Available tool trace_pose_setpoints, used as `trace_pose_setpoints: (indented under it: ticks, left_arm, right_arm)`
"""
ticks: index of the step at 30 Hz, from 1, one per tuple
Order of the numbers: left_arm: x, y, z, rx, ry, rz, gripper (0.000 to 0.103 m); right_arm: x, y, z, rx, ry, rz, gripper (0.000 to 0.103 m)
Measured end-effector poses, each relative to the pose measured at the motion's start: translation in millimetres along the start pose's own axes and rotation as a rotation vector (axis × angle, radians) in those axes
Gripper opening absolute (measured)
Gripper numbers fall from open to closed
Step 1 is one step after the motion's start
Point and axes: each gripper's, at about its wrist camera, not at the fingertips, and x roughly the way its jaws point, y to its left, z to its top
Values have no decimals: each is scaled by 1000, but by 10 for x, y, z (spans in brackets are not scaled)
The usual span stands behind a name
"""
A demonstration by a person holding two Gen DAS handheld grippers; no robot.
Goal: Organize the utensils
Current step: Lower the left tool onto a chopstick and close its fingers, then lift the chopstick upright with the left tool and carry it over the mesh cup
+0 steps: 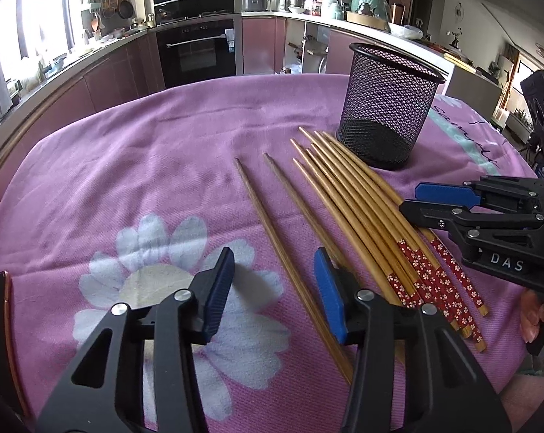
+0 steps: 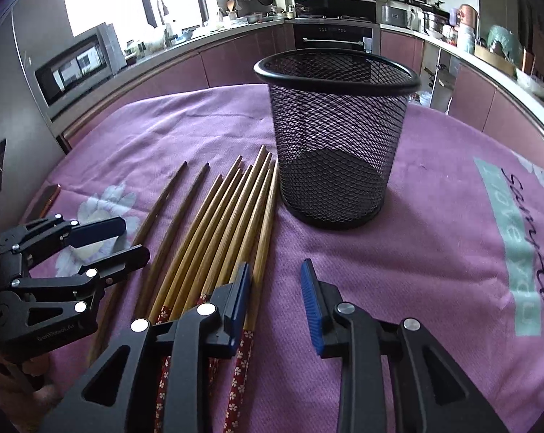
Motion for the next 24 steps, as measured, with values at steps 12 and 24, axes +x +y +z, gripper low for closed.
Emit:
trace_pose_setpoints:
  ticks: [12, 24]
  left_arm:
    - [60, 49, 95, 5, 28, -24, 15]
    - [10, 84, 86, -50, 13, -36, 8]
  right_arm:
    - [162, 68, 198, -43, 35, 16, 8]
    - [32, -28, 151, 15, -6, 62, 5]
